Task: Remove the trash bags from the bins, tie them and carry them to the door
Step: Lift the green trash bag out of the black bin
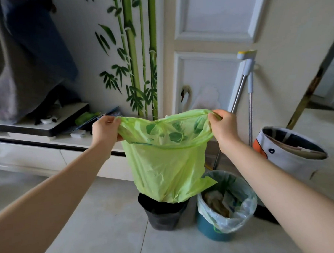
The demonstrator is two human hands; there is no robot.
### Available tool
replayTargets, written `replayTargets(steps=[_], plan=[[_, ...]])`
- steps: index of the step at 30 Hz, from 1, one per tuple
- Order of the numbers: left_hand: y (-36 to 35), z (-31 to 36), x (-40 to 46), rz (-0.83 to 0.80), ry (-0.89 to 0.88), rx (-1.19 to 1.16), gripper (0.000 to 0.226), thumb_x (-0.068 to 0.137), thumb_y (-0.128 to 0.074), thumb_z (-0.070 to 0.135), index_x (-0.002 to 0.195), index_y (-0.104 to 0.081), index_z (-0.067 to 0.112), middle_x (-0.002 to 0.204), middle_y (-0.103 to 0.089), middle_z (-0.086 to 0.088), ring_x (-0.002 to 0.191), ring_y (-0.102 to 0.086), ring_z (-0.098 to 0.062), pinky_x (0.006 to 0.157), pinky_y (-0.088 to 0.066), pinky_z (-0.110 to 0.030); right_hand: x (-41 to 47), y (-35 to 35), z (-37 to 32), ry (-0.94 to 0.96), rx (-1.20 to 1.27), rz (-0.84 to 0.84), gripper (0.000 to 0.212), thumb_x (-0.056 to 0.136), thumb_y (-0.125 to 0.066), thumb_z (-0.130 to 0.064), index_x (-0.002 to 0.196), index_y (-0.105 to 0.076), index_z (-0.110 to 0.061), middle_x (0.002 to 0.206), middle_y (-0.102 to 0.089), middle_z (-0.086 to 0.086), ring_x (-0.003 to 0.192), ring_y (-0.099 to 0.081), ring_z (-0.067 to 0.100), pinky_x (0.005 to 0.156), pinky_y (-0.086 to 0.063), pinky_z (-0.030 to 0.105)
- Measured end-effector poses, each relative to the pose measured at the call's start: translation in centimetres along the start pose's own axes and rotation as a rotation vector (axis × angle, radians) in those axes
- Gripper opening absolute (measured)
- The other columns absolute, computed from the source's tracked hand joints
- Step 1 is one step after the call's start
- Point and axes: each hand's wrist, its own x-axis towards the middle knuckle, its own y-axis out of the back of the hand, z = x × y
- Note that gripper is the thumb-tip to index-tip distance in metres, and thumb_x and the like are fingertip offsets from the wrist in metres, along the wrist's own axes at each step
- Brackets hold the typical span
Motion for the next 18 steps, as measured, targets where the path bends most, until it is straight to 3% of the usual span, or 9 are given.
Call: replayTargets(steps=[6,8,14,18], plan=[[2.8,2.7,-3.0,0.014,-0.018,-0.022,0.017,0.091,-0.061,0.020,0.099,-0.066,0.006,0.089,-0.067,-0.012,0.078,-0.067,-0.025,0.062,-0.059,-0.033,-1.7,3.6,-2.4,0.069,0.002,0.016,0.021,0.088,-0.058,-0.015,0.102,-0.070,-0.006,0.085,-0.065,0.005,0.079,-0.059,0.020,0.072,-0.046,0.028],[3.6,2.7,-4.3,0.008,-0.017,-0.019,0.014,0.090,-0.062,0.019,0.096,-0.066,0.007,0.085,-0.067,-0.012,0.073,-0.067,-0.025,0.057,-0.059,-0.030,-2.6,4.7,-2.4,0.074,-0.026,-0.007,0.020,0.086,-0.058,-0.017,0.099,-0.071,-0.009,0.083,-0.066,0.005,0.078,-0.059,0.022,0.072,-0.048,0.032],[5.8,0.7,-9.2,-0.057,-0.004,0.049,0.008,0.090,-0.060,0.013,0.085,-0.062,0.007,0.066,-0.059,-0.011,0.038,-0.057,-0.013,0.042,-0.054,-0.022,-6.8,7.5,-0.7,0.002,-0.104,-0.095,0.020,0.084,-0.057,-0.014,0.096,-0.072,-0.010,0.076,-0.062,-0.001,0.071,-0.054,0.016,0.061,-0.038,0.024],[7.5,-2.7,-12.3,-0.103,0.066,0.085,0.010,0.091,-0.058,0.013,0.086,-0.061,0.005,0.065,-0.057,-0.012,0.034,-0.053,-0.011,0.042,-0.052,-0.021,-10.0,8.5,1.9,-0.055,-0.148,-0.158,0.015,0.083,-0.060,-0.012,0.091,-0.072,-0.015,0.071,-0.064,0.002,0.060,-0.054,0.013,0.047,-0.040,0.016]])
